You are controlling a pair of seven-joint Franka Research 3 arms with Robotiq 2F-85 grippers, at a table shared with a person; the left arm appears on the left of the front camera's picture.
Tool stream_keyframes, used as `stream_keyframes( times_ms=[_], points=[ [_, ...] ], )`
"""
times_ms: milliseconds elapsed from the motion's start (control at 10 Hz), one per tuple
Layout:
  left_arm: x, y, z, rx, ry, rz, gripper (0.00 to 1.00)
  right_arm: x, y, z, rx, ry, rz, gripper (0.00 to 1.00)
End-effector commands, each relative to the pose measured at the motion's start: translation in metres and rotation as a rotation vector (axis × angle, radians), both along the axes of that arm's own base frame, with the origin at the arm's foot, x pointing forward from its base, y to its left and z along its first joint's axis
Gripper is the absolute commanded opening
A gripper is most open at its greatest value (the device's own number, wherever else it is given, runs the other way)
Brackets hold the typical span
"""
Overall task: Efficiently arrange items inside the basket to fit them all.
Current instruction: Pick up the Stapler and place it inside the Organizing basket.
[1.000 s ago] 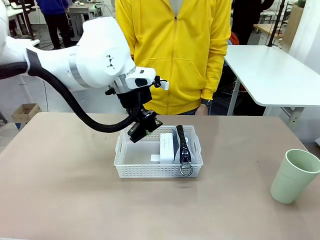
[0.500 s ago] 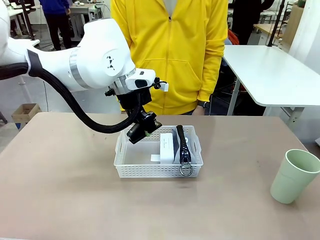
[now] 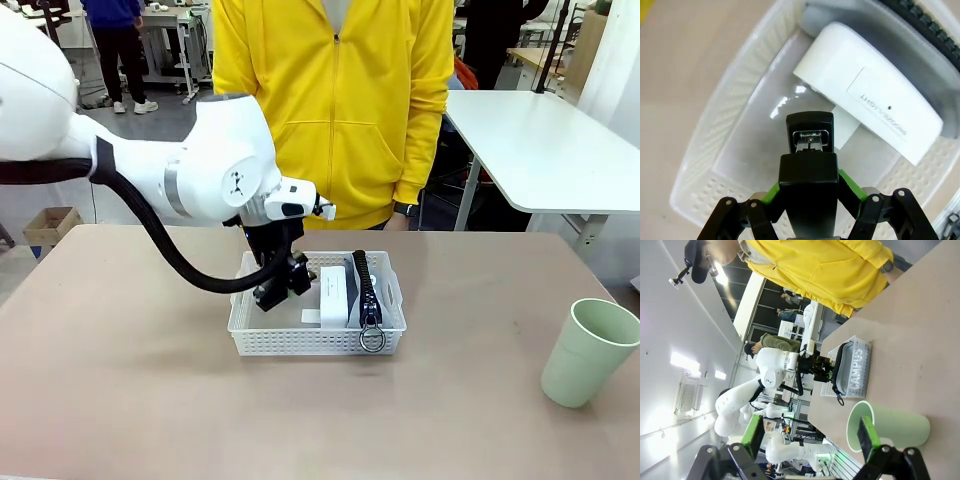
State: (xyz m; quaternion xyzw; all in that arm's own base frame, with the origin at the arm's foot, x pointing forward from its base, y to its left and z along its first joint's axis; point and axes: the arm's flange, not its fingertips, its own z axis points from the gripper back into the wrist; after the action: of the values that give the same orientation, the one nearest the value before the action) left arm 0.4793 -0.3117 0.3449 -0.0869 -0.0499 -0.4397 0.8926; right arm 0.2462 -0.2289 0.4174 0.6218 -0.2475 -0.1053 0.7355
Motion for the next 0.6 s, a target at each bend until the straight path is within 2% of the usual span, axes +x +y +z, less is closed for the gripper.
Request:
stream_keyframes(
  times_ms=[0, 400, 500],
  points=[
    [0.002, -0.007, -0.013, 0.033, 0.033, 0.015, 0.44, 0.001, 0.001, 0.003, 0.017, -0.01, -0.006, 1.0],
    [0.012, -0.005, -0.036, 0.062, 0.09, 0.056, 0.44, 0.001, 0.001, 0.003, 0.017, -0.01, -0.006, 1.0],
    [0.015, -0.004, -0.038, 0.067, 0.1, 0.062, 0.47, 0.001, 0.001, 0.003, 0.017, -0.01, -0.006, 1.0]
  ],
)
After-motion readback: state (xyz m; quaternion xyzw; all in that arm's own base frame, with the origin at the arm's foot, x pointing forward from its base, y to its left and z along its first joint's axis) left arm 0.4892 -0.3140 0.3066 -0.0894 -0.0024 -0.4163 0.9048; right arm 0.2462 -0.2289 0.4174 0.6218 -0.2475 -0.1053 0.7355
